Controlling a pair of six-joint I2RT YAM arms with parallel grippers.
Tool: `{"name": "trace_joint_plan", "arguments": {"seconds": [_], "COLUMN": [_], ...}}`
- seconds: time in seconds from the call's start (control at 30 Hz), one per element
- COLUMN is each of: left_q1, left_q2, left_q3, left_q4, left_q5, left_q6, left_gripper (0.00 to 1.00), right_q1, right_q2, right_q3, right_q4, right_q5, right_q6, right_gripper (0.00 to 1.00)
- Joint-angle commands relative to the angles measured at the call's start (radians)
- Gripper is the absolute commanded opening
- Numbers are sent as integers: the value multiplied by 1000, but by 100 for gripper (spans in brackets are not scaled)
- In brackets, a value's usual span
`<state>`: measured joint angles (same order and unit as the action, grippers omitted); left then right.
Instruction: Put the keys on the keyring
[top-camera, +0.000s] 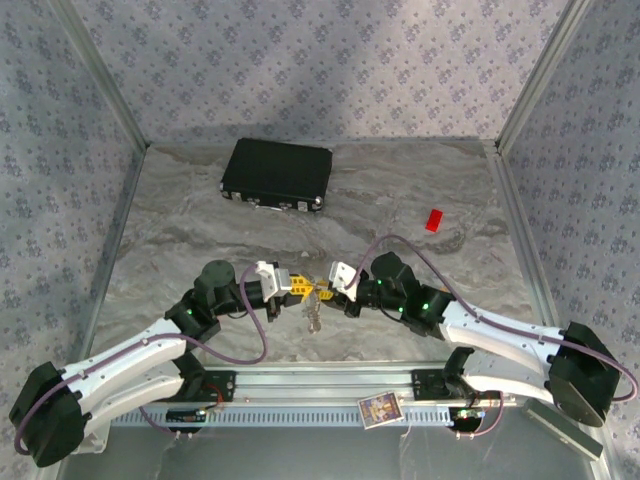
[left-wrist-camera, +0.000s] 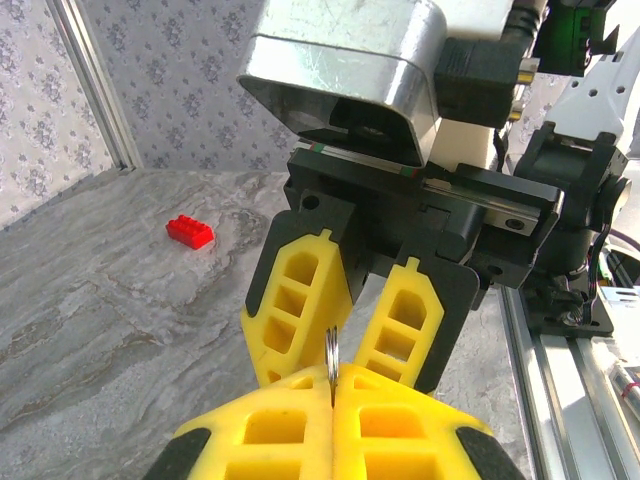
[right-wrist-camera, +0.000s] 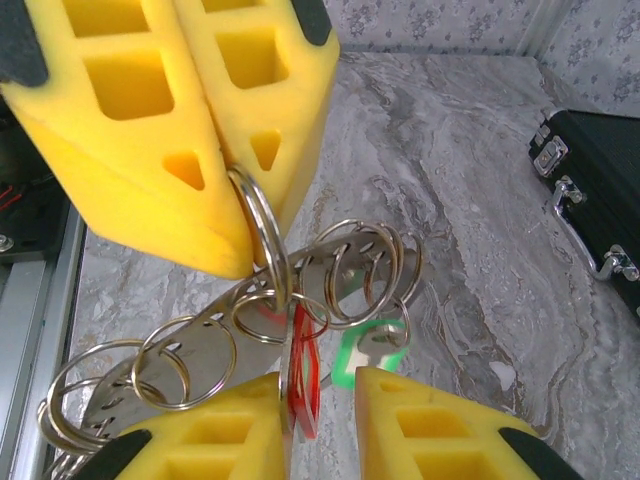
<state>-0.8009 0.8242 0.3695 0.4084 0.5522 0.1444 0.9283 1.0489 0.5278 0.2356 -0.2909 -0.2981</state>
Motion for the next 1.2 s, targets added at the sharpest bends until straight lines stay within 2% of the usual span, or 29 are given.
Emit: {"name": "trace_joint_plan", "arguments": {"seconds": [0.0, 0.23, 0.37, 0.8, 0.87, 1.0, 1.17], "left_q1": [-5, -5, -5, -6, -5, -5, -6], "left_q2": [-21, -20, -22, -9, 2, 23, 3], "left_q3": [4, 12, 17, 43, 49, 52, 36], "left_q4": [55, 32, 3, -97, -105, -93, -63], "left_q5": [3, -6, -21, -64, -74, -74, -87], "left_q6": [-3, 13, 34, 90, 89, 78, 68], "left_gripper": [0, 0, 0, 0, 4, 22, 30], "right_q1": [8, 9, 9, 9, 9, 8, 7], "right_q2": [-7, -36, -72, -180, -196, -201, -187], "right_q3": [-6, -2, 9, 70, 79, 115, 171], "right_q4": [30, -9, -54, -240, -254, -305, -396], "right_q5": [4, 11, 19, 110, 118, 134, 162], "right_q6": [18, 16, 10, -60, -69, -92, -139], "right_gripper": [22, 6, 1, 0, 0, 0, 0]}}
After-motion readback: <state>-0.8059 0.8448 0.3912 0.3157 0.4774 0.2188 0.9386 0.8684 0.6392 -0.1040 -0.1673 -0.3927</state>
